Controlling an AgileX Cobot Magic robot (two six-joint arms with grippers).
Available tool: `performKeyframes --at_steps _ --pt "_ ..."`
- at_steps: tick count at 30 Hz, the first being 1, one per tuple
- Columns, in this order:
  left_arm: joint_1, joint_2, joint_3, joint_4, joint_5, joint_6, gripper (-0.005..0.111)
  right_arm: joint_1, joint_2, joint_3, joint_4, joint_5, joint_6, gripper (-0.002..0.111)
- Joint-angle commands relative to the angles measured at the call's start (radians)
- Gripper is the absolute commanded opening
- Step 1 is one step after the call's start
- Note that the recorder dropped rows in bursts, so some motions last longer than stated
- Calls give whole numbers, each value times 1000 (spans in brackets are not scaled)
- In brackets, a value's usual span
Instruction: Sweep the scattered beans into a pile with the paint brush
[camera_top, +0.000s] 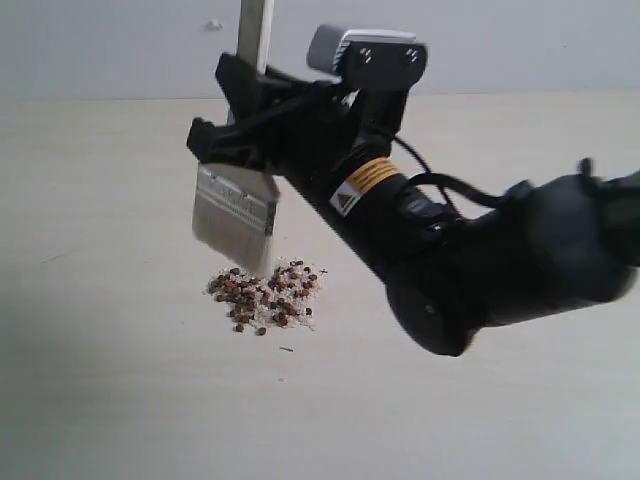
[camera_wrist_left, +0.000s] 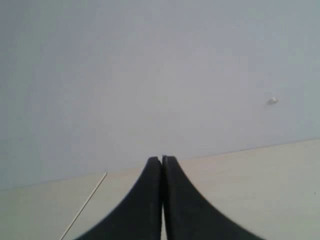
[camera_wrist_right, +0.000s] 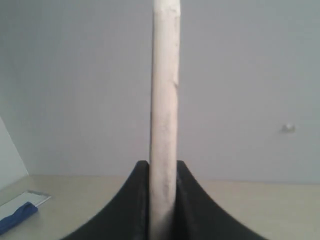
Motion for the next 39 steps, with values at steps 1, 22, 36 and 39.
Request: performKeyframes --at_steps 1,22,36,39 --pt "-6 -5 4 0 9 -3 0 1 203 -116 8 -30 103 0" --pt "-6 -5 4 0 9 -3 0 193 375 -348 343 -30 -370 0" --pt "-6 -5 4 0 9 -3 0 191 460 -394 498 -30 -303 0" --pt "-6 -5 4 0 9 -3 0 191 460 -398 548 -30 -372 0"
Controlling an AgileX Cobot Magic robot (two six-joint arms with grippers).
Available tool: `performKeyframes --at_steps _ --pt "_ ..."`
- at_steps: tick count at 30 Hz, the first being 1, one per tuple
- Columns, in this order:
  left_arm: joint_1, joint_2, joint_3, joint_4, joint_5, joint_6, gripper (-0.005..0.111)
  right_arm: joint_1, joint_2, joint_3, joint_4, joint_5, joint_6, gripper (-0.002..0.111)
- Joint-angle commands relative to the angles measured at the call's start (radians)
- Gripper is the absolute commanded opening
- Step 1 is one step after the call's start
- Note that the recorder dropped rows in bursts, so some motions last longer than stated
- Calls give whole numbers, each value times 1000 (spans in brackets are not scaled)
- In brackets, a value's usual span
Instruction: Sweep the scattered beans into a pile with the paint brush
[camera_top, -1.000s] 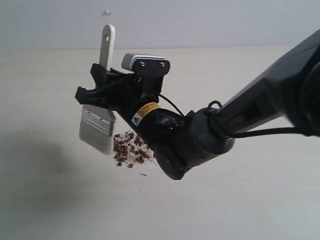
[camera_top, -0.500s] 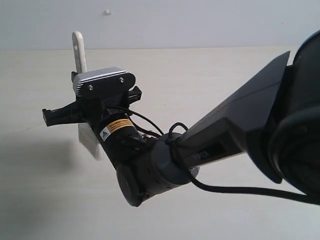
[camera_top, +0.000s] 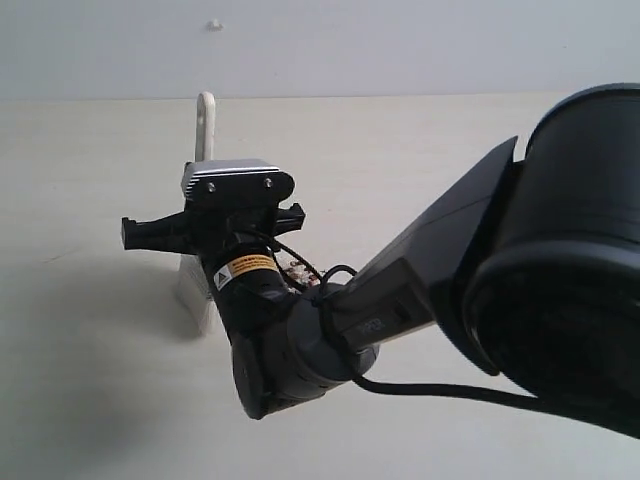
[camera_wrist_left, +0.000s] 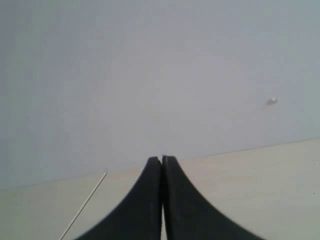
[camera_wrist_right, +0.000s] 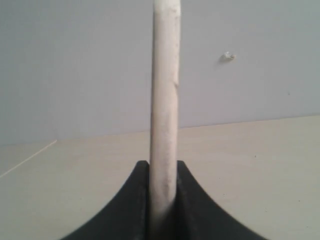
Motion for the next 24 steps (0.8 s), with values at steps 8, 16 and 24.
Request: performKeyframes --at_steps 8,16,24 --pt "-6 -5 4 0 7 -3 0 1 -7 -12 282 -15 -170 0" --pt "-6 -5 4 0 7 -3 0 13 -112 -8 220 -15 -61 0" --pt "-6 -5 4 0 7 -3 0 32 -421 115 336 -15 -568 0"
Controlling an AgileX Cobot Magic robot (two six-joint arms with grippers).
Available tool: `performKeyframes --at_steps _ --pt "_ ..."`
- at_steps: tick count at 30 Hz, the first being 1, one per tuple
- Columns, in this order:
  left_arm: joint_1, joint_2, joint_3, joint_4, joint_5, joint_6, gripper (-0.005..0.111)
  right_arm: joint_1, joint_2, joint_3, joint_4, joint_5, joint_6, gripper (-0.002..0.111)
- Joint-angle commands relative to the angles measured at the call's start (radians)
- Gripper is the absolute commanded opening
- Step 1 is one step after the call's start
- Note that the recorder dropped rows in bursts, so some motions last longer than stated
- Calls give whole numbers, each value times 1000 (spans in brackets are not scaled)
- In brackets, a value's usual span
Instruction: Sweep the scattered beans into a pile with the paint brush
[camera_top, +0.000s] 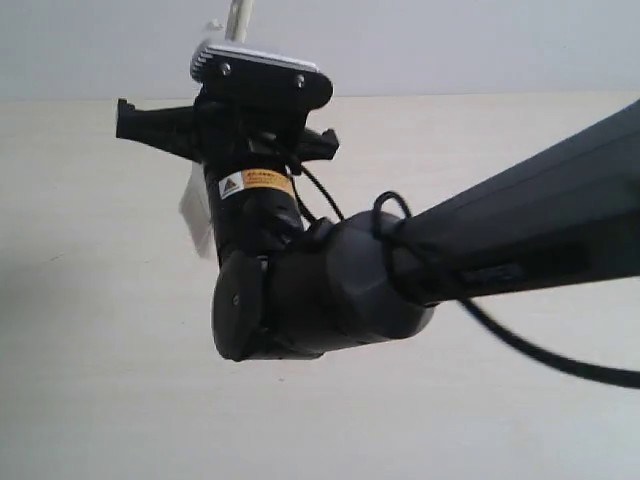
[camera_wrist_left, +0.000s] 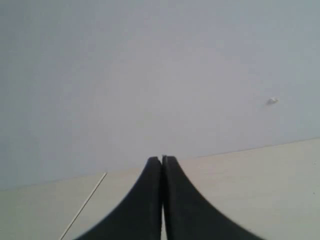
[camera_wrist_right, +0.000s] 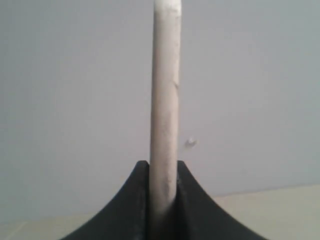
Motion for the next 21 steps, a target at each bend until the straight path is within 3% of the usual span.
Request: performKeyframes --at_steps 1,3,6,7,11,17,21 --pt "-6 -5 4 0 7 -3 0 1 -172 94 146 9 -440 0" --pt "-6 -5 4 0 7 -3 0 -35 -274 126 326 193 -760 0" --pt "-6 -5 4 0 7 -3 0 -218 -416 132 802 679 -1285 0" --pt "-6 -5 4 0 7 -3 0 -259 -435 135 824 732 -1356 0" --pt "-6 -5 4 0 7 -3 0 -429 -479 179 824 942 -1285 0" --pt "-6 -5 4 0 7 -3 0 -582 -445 188 824 1250 -1295 0" --pt "-6 -5 4 0 7 -3 0 -693 -421 186 777 1324 -1293 0"
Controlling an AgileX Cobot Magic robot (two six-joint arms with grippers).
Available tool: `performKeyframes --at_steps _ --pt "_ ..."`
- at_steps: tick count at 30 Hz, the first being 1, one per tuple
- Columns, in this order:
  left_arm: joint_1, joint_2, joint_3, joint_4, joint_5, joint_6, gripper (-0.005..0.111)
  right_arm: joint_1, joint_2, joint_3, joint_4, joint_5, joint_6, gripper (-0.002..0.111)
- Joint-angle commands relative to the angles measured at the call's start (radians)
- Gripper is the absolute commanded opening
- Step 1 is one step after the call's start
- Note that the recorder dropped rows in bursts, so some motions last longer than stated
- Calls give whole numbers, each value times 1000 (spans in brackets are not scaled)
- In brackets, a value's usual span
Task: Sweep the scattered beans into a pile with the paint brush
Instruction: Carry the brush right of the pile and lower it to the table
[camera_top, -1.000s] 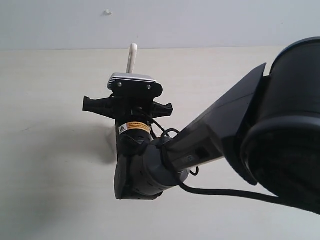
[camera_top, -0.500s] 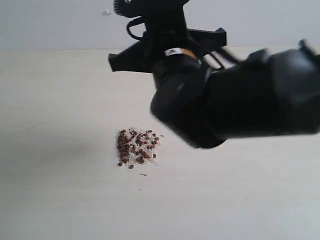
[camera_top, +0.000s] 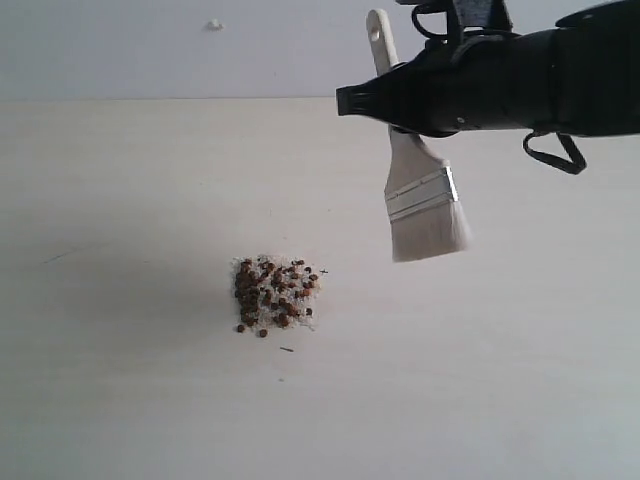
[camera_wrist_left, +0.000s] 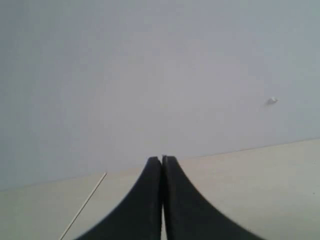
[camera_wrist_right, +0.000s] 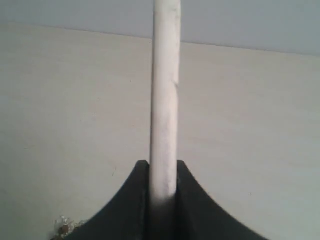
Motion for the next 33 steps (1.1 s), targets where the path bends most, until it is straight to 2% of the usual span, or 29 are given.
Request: performKeyframes --at_steps 1,3,6,8,11,13,16,19,23,28,33 --pt "-6 -5 4 0 7 -3 0 -145 41 2 -97 126 -12 0" --pt "-6 -5 4 0 7 -3 0 -192 65 -7 -167 180 -12 0" --pt "-6 -5 4 0 7 -3 0 -248 105 -37 -368 273 16 0" --pt "-6 -5 4 0 7 -3 0 -278 136 -86 -585 375 105 0" --pt "-6 -5 4 0 7 -3 0 -299 182 -195 -949 547 372 0" --pt "-6 -5 4 0 7 -3 0 -298 221 -291 -1169 654 658 0" --pt "-6 -5 4 0 7 -3 0 -298 285 -423 -1310 861 956 0" --pt "-6 -5 4 0 7 -3 0 -298 317 -465 -1274 935 1052 0" --pt "-6 -5 4 0 7 -3 0 -298 321 -377 -1057 791 1086 0" --pt "-6 -5 4 0 7 -3 0 -296 324 -212 -687 704 899 0" --pt "-6 -5 4 0 7 -3 0 -296 324 -95 -620 669 859 0"
